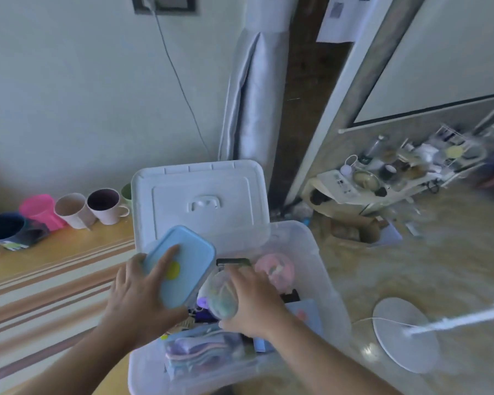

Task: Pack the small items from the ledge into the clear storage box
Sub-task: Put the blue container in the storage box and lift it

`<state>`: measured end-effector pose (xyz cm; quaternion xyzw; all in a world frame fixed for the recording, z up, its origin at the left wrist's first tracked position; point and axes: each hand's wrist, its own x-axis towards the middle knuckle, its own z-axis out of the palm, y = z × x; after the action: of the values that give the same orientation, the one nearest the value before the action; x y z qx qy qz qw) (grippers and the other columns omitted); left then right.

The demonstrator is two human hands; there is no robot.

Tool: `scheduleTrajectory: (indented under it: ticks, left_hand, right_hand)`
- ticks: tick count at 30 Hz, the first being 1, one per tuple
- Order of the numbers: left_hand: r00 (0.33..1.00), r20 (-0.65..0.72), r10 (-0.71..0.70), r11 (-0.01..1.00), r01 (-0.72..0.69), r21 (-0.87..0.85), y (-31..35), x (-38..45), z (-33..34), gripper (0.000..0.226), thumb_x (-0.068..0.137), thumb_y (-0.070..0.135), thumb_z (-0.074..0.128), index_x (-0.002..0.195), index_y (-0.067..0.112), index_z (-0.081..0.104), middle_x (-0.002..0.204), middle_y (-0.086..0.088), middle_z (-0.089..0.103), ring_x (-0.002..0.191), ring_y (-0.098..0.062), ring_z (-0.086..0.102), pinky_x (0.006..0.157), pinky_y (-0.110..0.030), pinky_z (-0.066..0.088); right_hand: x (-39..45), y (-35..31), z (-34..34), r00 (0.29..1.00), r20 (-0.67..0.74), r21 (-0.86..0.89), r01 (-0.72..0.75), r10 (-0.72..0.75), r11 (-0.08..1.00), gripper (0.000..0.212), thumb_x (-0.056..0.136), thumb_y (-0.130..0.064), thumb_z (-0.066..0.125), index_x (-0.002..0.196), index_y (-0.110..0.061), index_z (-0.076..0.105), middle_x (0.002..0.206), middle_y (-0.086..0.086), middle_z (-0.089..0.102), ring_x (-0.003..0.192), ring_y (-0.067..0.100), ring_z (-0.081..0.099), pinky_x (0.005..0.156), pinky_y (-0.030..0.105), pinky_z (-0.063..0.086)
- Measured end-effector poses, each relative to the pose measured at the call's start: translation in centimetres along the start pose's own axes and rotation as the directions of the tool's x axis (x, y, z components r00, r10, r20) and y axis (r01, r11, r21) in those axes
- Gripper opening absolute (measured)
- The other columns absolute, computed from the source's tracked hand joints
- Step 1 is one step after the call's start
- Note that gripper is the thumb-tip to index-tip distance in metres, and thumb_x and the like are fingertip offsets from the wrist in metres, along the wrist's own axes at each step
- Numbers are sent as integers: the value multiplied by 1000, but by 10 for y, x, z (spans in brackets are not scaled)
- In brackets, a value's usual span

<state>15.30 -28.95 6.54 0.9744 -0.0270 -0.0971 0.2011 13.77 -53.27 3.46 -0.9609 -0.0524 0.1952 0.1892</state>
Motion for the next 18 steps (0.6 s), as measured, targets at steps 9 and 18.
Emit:
scheduleTrajectory:
  ticks: [9, 18]
  left_hand:
    - [998, -9, -69, 996, 70, 56, 12, 21, 5, 119, 43, 76, 61, 152, 58, 17, 136, -9, 30, 123, -41, 39, 107, -50, 36]
    - [997, 47, -67, 998, 67, -5, 9, 21, -2, 118, 51, 73, 61, 152, 58, 1, 146, -8, 19, 135, -35, 27, 112, -47, 34]
  right_hand:
    - [7, -16, 40, 984, 124, -202, 149, -126, 968, 105, 67, -47, 91, 145, -29, 24, 133, 17, 46, 118, 43, 46, 94, 60, 38]
    - [6, 9, 50, 961, 274, -298, 126, -42, 946, 112, 67, -50, 89, 150, -39, 15, 140, 6, 43, 122, 38, 42, 94, 54, 35]
